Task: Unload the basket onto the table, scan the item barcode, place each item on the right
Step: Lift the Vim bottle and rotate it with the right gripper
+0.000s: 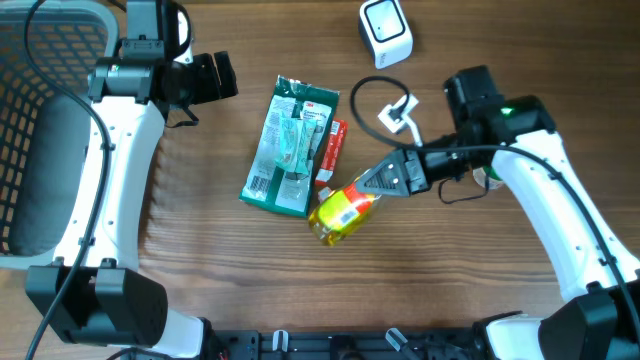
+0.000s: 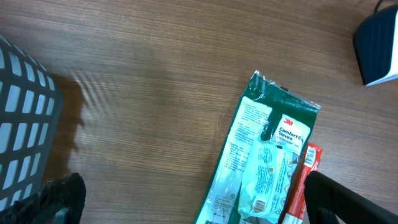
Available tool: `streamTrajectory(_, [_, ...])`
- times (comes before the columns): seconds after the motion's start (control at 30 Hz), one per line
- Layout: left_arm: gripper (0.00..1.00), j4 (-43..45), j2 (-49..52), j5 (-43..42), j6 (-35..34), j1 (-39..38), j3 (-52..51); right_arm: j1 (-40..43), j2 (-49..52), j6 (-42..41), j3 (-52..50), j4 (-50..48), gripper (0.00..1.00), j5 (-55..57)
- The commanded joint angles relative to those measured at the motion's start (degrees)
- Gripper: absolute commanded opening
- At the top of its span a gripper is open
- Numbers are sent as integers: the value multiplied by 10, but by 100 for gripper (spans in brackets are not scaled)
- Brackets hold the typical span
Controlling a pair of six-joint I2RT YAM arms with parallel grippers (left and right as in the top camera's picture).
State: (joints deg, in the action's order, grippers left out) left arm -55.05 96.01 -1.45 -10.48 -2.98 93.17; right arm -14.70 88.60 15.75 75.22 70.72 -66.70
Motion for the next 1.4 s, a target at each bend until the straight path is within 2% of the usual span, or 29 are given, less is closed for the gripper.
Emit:
streamTrajectory(0.0, [100,1,3,-5,7,3,0,-24,-7,1,1,1,24,-52])
streamTrajectory(0.27, [100,1,3,-5,7,3,0,-71,-7,1,1,-2,24,-54])
streamTrajectory(0.4, [100,1,3,-5,7,3,0,-85,-7,8,1,-6,24,-101])
streamTrajectory(0.67, [100,1,3,-5,7,3,0,-106,-7,8,1,-10,23,-118])
streamTrajectory(1.37, [100,1,3,-5,7,3,0,-106,-7,12,1,-10,23,-115])
